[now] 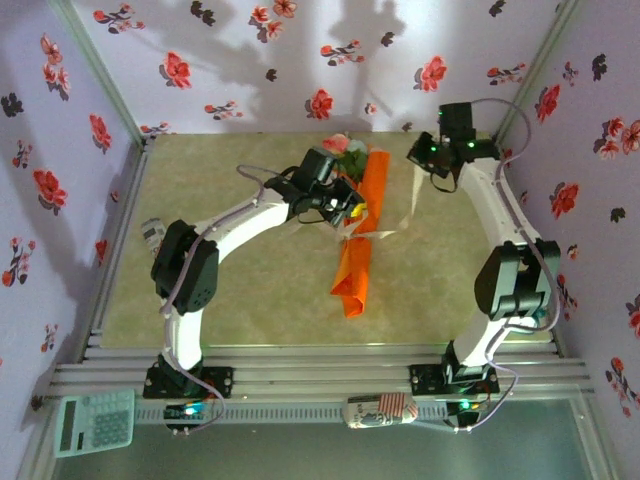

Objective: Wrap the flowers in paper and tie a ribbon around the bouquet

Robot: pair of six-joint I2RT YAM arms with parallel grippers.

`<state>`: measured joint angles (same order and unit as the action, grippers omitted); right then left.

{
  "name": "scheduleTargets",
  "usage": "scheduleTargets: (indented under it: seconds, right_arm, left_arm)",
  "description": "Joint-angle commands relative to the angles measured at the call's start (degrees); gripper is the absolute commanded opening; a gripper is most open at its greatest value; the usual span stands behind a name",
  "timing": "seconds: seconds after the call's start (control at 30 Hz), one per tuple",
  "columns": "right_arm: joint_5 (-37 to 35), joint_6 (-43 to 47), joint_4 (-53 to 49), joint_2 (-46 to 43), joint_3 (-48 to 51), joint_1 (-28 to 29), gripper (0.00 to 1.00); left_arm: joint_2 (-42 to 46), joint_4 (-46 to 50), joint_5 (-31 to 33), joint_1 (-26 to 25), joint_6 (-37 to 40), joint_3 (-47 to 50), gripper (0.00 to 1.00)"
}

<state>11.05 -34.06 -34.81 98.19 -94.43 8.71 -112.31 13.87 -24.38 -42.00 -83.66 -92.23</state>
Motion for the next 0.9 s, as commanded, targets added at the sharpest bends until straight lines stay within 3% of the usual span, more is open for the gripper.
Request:
scheduleTargets:
  seconds: [0.0, 0.17, 0.4, 0.6, 0.7, 0.87]
  right_arm:
    - [8.06, -2.71, 5.88, -0.22, 2.27, 3.54, 0.0]
    - [14.41, -4.82, 9.75, 2.11, 2.07, 8.7, 0.0]
    - [21.48, -5.4, 8.96, 10.28, -3.44, 16.15, 0.0]
    - [28.13, -3.6, 11.21, 11.31, -4.01, 22.87, 0.0]
    - [30.9, -4.96, 13.88, 9.94, -1.07, 24.14, 0.0]
    - [35.77, -2.21, 8.58, 11.67, -0.05, 24.22, 0.0]
  left_arm:
    - [3.26, -8.48, 3.87, -0.71, 10.72, 5.68, 0.0]
    - [6.15, -17.58, 7.76, -3.88, 19.3, 15.69, 0.0]
    - [9.3, -31.67, 18.28, -9.18, 27.84, 27.86, 0.0]
    - [9.54, -39.22, 23.61, -12.49, 35.12, 32.69, 0.0]
    - [8.79, -46.44, 27.07, -14.87, 40.34, 35.6, 0.0]
    - [6.68, -52.78, 32.29, -18.62, 47.24, 37.69, 0.0]
